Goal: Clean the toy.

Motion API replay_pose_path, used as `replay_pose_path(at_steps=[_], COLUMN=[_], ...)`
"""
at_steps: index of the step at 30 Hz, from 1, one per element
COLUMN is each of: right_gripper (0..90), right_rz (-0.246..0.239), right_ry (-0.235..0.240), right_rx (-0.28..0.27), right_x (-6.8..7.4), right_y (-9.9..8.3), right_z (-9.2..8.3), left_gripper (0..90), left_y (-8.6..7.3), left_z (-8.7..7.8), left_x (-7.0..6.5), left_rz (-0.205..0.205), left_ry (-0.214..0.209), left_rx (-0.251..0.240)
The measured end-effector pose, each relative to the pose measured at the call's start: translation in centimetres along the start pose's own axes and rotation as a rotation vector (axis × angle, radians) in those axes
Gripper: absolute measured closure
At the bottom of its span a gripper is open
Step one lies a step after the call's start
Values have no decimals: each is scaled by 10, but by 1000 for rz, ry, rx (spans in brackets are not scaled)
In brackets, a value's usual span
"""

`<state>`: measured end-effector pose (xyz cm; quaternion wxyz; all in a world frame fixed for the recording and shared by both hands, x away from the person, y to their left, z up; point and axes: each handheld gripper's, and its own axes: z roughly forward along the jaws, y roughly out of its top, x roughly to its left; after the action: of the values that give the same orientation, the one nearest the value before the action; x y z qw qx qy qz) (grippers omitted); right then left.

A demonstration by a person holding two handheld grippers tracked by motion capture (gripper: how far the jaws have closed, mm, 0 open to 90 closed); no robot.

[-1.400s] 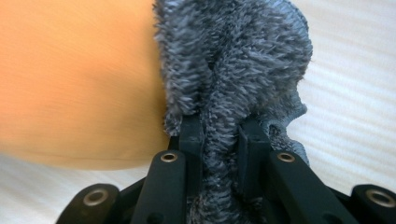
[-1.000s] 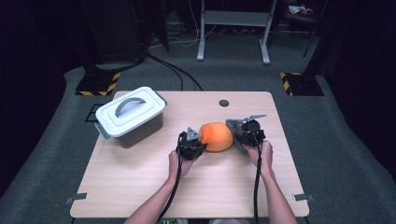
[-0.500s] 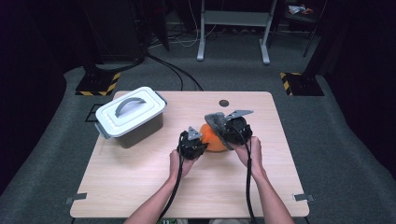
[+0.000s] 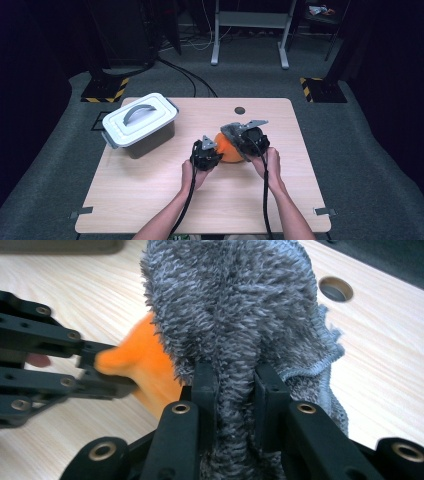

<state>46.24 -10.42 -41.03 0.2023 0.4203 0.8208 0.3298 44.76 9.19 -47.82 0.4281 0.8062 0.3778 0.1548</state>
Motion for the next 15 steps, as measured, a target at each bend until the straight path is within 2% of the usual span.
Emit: replay_pose_path(at_steps=[5, 9, 13, 15], right_gripper=[751, 750, 749, 749], right_rz=[25, 52, 89, 92], right_ry=[-43, -64, -59, -79], right_rx=[22, 49, 71, 89], right_x=[-15, -27, -38, -41], right_y=[-11, -23, -32, -36], right_z=[2, 8, 16, 21], left_gripper=[783, 782, 782, 782], left_y=[-1, 0, -1, -1], left_z=[0, 0, 1, 1], left_x=[1, 2, 1, 2], left_rz=[-4, 2, -1, 2], left_ry=[-2, -2, -2, -1], left_rx=[-1, 2, 0, 1])
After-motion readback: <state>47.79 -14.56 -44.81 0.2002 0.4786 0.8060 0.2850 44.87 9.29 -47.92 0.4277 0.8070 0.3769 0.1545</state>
